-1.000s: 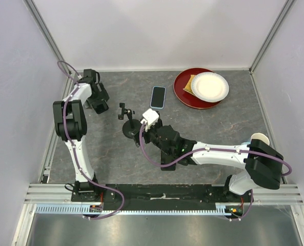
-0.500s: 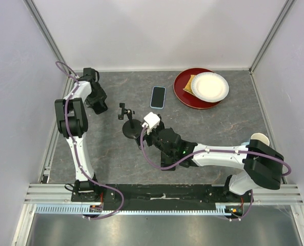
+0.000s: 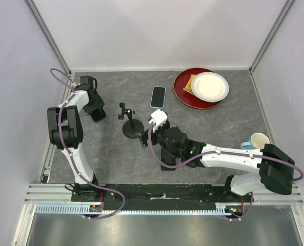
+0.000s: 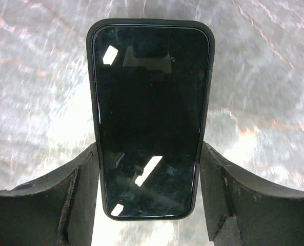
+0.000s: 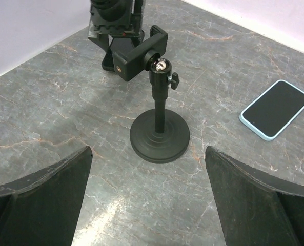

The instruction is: Place the phone on the phone stand

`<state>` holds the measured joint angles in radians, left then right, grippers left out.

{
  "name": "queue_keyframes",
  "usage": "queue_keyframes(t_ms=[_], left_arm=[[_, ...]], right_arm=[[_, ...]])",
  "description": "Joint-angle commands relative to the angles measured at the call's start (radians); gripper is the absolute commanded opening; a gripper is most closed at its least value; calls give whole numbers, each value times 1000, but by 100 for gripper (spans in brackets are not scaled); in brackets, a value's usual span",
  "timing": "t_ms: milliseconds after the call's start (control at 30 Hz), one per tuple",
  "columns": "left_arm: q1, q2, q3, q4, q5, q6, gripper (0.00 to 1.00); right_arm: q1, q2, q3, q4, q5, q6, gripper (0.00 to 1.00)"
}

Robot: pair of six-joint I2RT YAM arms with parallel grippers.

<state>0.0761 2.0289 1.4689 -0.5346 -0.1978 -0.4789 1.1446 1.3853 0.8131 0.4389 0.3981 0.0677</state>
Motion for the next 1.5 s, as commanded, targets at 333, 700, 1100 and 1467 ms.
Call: queue_keyframes(t_ms=[333,700,1100,1467], left_arm=[[-7,-904,-386,481,294,-147,2],[-246,-1174,-603,821,797,105,2],[-483,-1233,-602,756,908,318,2],[-553,-1161,-553,639,908,402,2]], right_arm=[[7,-118,-35,-195,31,265,98],[-3,-302,11,-351,68,354,98],[-221,-315,455,-791,-319,383,98],[-220,-269,623,-839,-422,399,98]])
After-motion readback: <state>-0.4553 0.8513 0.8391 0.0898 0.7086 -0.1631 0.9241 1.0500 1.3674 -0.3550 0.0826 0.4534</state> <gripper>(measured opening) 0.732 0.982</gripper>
